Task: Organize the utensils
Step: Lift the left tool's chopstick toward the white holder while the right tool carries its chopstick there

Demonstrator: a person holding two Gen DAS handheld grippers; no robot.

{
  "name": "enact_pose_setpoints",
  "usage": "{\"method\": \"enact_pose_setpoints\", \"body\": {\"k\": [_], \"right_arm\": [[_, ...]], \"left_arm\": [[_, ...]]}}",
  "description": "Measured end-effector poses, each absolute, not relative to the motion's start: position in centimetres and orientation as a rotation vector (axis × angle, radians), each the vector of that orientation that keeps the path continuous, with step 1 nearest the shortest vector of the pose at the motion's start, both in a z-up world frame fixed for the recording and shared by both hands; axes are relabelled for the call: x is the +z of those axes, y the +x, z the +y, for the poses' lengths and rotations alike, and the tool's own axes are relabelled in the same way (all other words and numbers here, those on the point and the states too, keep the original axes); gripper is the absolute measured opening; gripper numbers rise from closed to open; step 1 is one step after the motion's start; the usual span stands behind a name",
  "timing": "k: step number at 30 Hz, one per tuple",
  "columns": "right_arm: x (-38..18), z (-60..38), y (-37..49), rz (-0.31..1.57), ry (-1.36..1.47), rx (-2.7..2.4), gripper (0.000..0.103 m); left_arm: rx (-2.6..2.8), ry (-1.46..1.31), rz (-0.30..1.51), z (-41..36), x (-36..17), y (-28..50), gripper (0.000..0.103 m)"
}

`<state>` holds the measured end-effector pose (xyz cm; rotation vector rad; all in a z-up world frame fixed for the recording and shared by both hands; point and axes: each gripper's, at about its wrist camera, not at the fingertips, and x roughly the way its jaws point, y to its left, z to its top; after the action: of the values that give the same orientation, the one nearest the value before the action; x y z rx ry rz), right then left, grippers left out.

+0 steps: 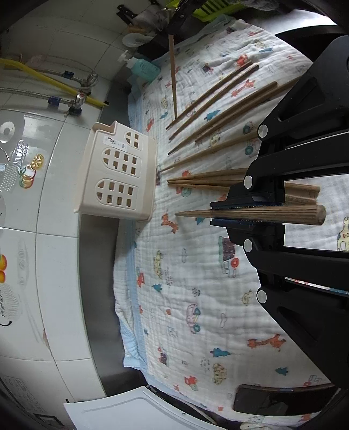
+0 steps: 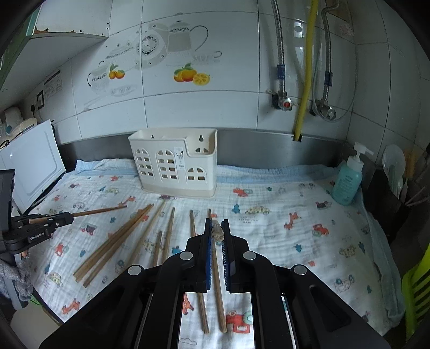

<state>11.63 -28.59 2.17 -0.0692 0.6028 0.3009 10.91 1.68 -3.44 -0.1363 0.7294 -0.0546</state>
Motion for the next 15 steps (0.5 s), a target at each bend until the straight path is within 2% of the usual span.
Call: {"method": "enact_pose_setpoints", "body": {"k": [15], "right_arm": [[13.5,-27.2,18.5,0.534,-0.095,0.381,0.007]], "left_arm": [[-0.158,-0.090,0.673,1.7,1.8,14.4,0.005]]}}
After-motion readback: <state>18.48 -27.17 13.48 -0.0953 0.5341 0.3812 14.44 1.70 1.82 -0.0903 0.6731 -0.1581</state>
